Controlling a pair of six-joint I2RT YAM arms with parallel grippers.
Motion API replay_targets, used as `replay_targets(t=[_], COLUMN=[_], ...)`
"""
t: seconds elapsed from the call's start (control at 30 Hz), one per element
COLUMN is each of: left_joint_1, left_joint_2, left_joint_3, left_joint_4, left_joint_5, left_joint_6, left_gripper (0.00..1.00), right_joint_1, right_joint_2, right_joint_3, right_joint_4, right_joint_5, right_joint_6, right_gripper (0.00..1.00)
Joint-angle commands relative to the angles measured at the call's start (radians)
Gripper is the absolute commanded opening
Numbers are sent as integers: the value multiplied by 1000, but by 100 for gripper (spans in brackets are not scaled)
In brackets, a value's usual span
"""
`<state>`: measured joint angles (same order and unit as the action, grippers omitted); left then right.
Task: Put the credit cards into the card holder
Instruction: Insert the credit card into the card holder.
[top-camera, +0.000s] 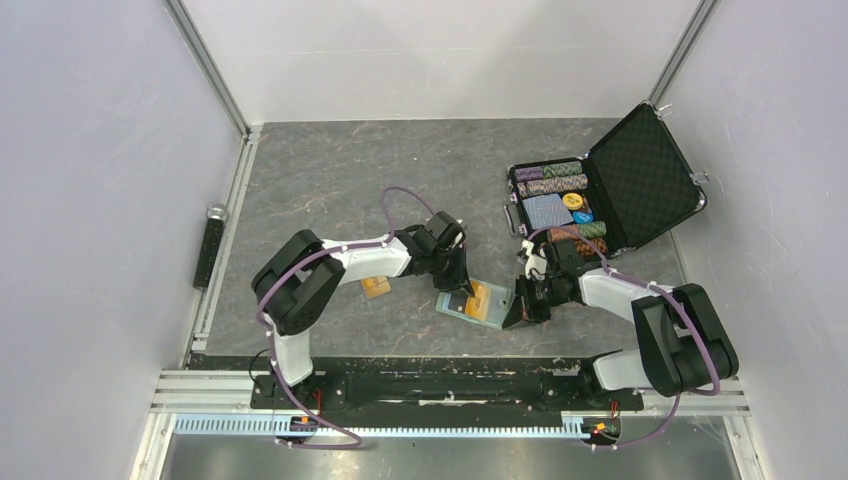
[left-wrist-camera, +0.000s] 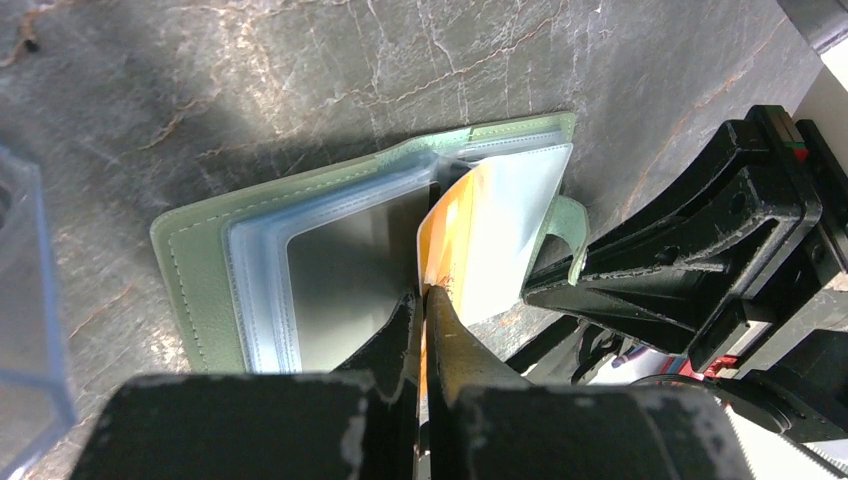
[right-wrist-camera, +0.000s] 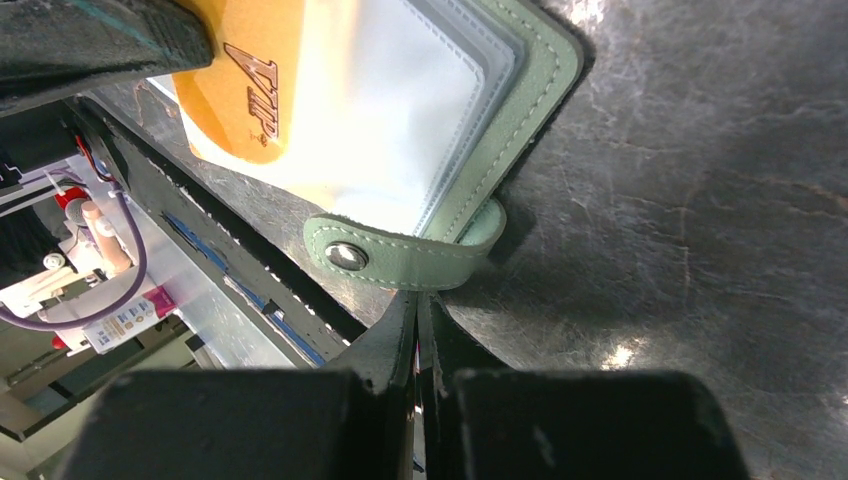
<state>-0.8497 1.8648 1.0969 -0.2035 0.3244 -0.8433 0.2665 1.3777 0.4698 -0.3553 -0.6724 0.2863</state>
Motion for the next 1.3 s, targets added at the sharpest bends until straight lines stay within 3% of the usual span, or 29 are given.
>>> replay_targets(t=[0.0,0.27,0.4,1.27], left_joint_1=[-37,-40,-40,-108], left_joint_2=[59,13,5,130], left_joint_3=[59,122,141,292], left_joint_4=[-113,-287,-329,-191], left_joint_5=[41,-116,-151,43], left_joint_6=[74,159,179,225], left_gripper=[10,46,54,55], right_joint_1=[2,2,3,2], right_joint_2=[11,8,11,42], right_joint_3=[29,33,35,73], right_joint_4=[14,2,-1,-20], right_joint_5=[63,71,72,82], right_joint_6=[-33,-39,-43,-65], right_gripper=[0,0,0,0])
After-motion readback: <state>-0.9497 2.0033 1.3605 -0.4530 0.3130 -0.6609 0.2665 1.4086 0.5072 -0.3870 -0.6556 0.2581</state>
